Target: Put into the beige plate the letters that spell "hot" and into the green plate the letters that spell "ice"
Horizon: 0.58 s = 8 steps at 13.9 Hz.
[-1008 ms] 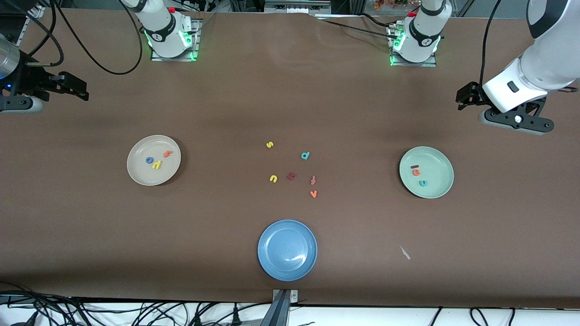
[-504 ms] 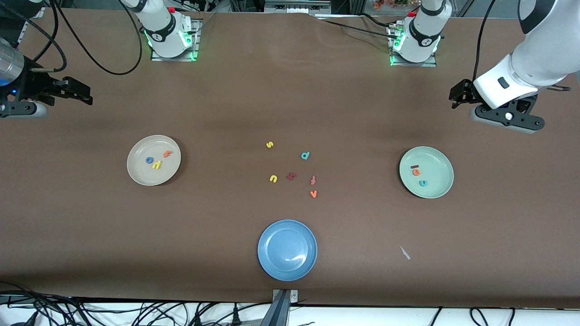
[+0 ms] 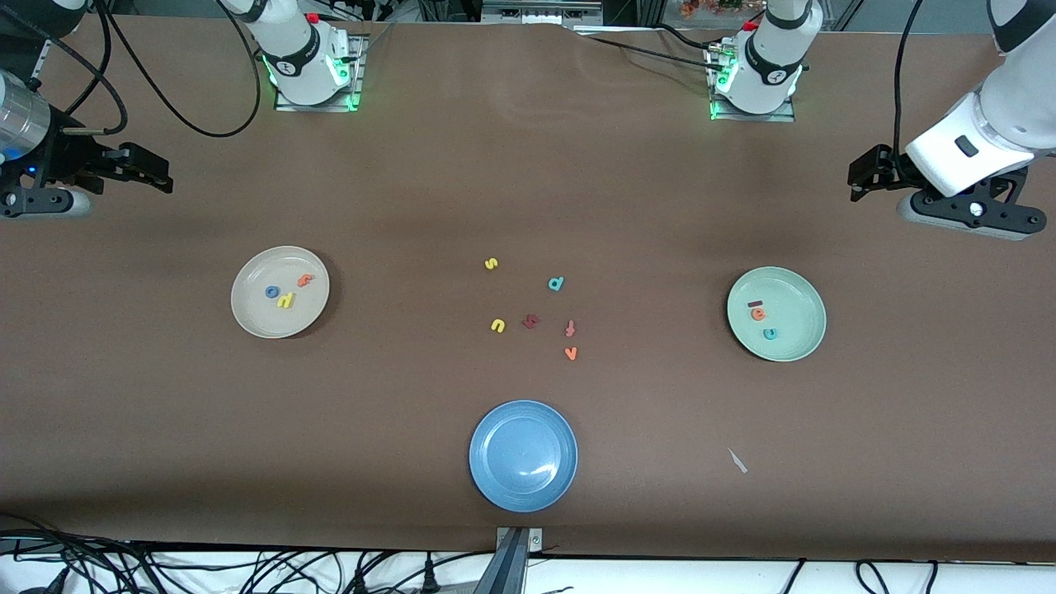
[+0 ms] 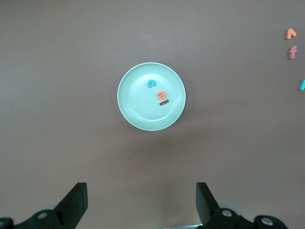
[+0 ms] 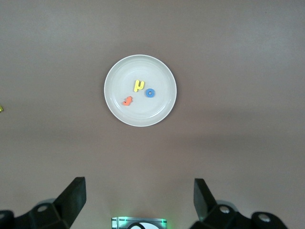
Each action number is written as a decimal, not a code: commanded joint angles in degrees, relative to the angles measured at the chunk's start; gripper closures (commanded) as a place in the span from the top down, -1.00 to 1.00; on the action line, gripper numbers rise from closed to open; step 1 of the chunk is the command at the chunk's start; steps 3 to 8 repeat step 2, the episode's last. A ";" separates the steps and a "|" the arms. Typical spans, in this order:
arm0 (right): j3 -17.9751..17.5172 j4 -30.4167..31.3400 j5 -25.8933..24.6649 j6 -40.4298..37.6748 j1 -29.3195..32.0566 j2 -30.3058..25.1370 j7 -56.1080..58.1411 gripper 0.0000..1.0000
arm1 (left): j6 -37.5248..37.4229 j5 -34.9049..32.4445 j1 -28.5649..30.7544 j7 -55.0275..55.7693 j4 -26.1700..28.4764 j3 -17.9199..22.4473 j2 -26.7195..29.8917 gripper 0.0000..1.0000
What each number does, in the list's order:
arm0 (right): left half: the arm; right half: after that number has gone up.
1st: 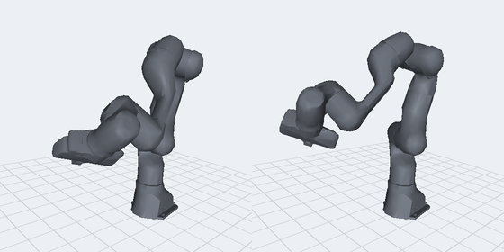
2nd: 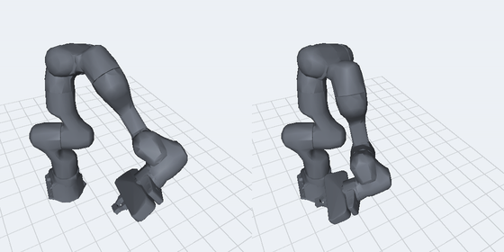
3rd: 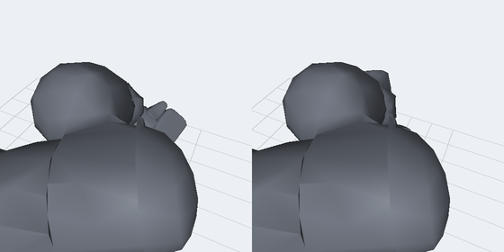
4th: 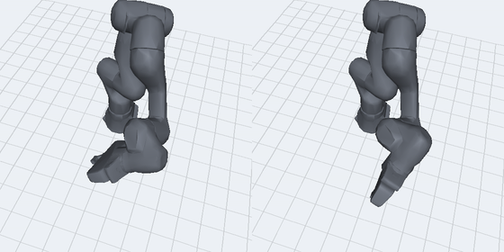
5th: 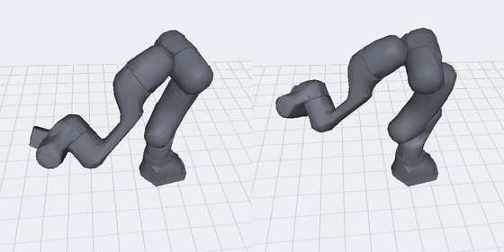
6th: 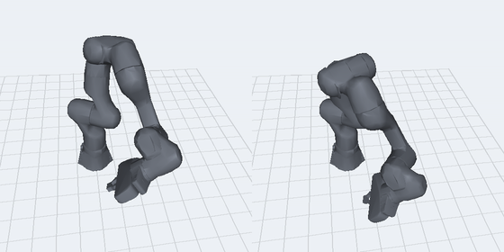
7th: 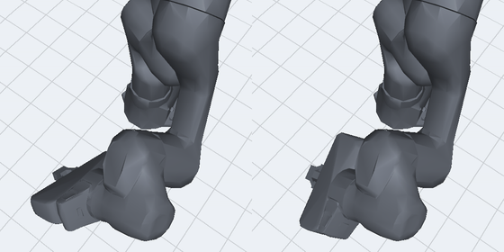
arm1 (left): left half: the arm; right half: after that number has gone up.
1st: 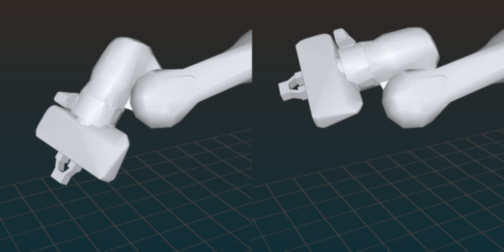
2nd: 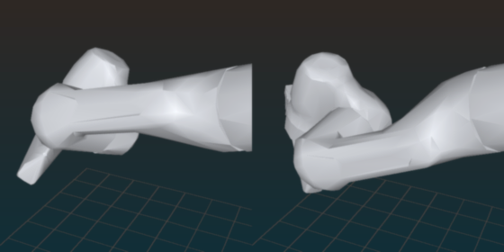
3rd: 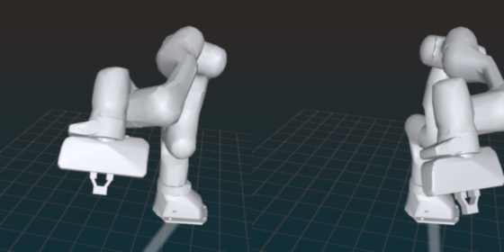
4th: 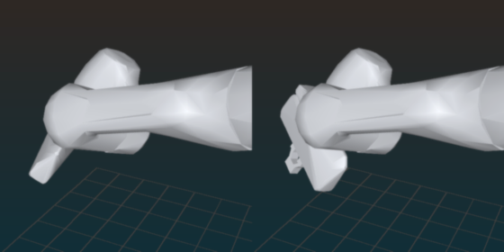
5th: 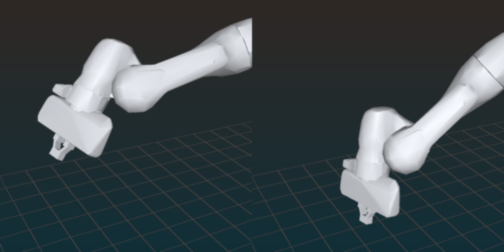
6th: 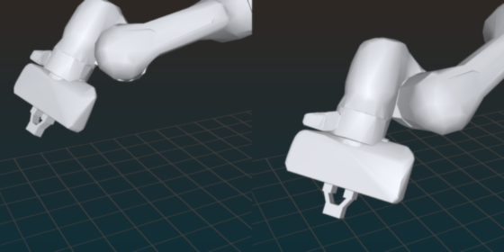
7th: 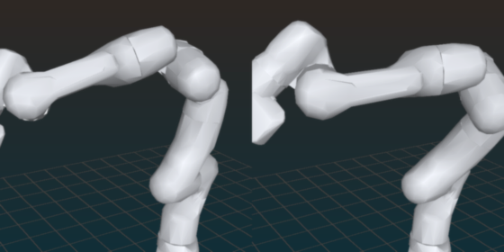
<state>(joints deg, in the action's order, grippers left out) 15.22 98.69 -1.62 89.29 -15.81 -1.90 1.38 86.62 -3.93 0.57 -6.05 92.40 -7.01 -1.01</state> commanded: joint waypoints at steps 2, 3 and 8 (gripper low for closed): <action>0.16 0.37 0.91 0.79 0.34 -0.21 0.02 1.00 | -0.23 0.15 0.75 -1.07 -0.81 -0.20 0.39 1.00; 0.16 0.37 0.91 0.79 0.34 -0.21 0.02 1.00 | -0.23 0.15 0.75 -1.07 -0.81 -0.20 0.39 1.00; 0.16 0.37 0.91 0.79 0.34 -0.21 0.02 1.00 | -0.23 0.15 0.75 -1.07 -0.81 -0.20 0.39 1.00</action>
